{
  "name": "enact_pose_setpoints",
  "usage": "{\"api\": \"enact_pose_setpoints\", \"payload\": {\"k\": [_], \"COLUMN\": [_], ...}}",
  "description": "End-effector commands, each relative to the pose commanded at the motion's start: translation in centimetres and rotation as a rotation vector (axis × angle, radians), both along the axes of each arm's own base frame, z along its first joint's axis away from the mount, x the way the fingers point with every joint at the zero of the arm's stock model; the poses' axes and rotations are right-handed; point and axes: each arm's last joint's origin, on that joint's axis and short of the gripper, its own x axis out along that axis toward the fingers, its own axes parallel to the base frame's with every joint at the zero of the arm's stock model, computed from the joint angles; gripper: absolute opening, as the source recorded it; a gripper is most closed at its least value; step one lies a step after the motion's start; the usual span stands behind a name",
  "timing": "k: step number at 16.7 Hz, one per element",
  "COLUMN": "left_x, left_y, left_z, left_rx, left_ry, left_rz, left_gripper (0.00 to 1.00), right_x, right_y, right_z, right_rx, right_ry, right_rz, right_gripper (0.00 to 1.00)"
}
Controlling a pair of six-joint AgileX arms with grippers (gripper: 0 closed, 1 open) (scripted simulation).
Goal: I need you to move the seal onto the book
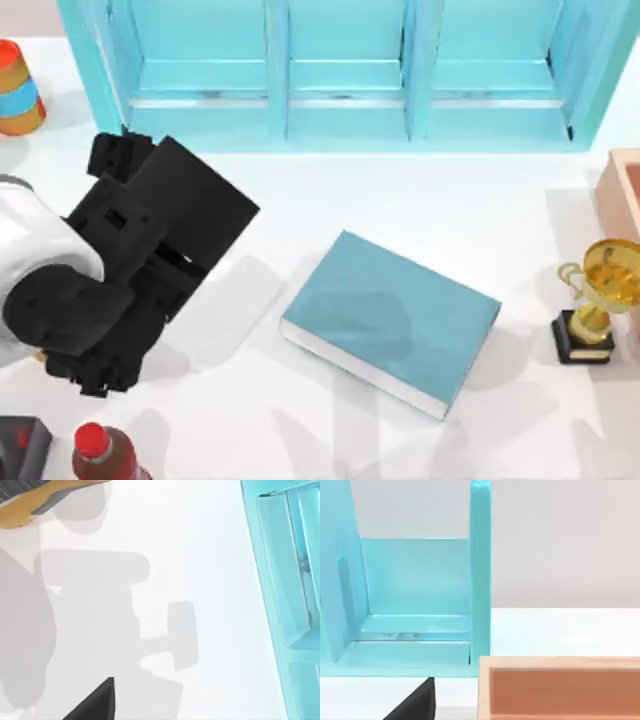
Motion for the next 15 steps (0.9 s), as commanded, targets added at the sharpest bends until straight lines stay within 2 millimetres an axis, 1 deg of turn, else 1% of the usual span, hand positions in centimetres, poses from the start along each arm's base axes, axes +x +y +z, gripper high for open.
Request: {"api": "enact_pose_setpoints", "payload": {"k": [2, 4, 7, 9, 11, 15], "left_x": [-0.6, -1.6, -3.7, -5.0, -6.0, -7.3], "left_y": [3.7, 6.9, 10.5, 12.1, 13.3, 14.6], "left_z": [0.0, -0.4, -1.7, -2.8, -4.0, -6.2], "left_rx": [0.068, 0.158, 0.35, 0.508, 0.674, 0.974], "left_ry": [0.006, -0.029, -0.14, -0.229, -0.315, -0.441], "left_rz": [-0.15, -0.302, -0.497, -0.59, -0.648, -0.687], "left_gripper": [1.0, 1.0, 1.0, 1.0, 1.0, 1.0], "right_x": [0.0, 0.0, 0.0, 0.0, 0.0, 0.0], "right_y": [0.0, 0.0, 0.0, 0.0, 0.0, 0.0], "right_z": [0.0, 0.0, 0.0, 0.0, 0.0, 0.0], "right_rx": [0.0, 0.0, 0.0, 0.0, 0.0, 0.0], "right_ry": [0.0, 0.0, 0.0, 0.0, 0.0, 0.0], "right_rz": [0.0, 0.0, 0.0, 0.0, 0.0, 0.0], "right_gripper": [1.0, 1.0, 1.0, 1.0, 1.0, 1.0]}}
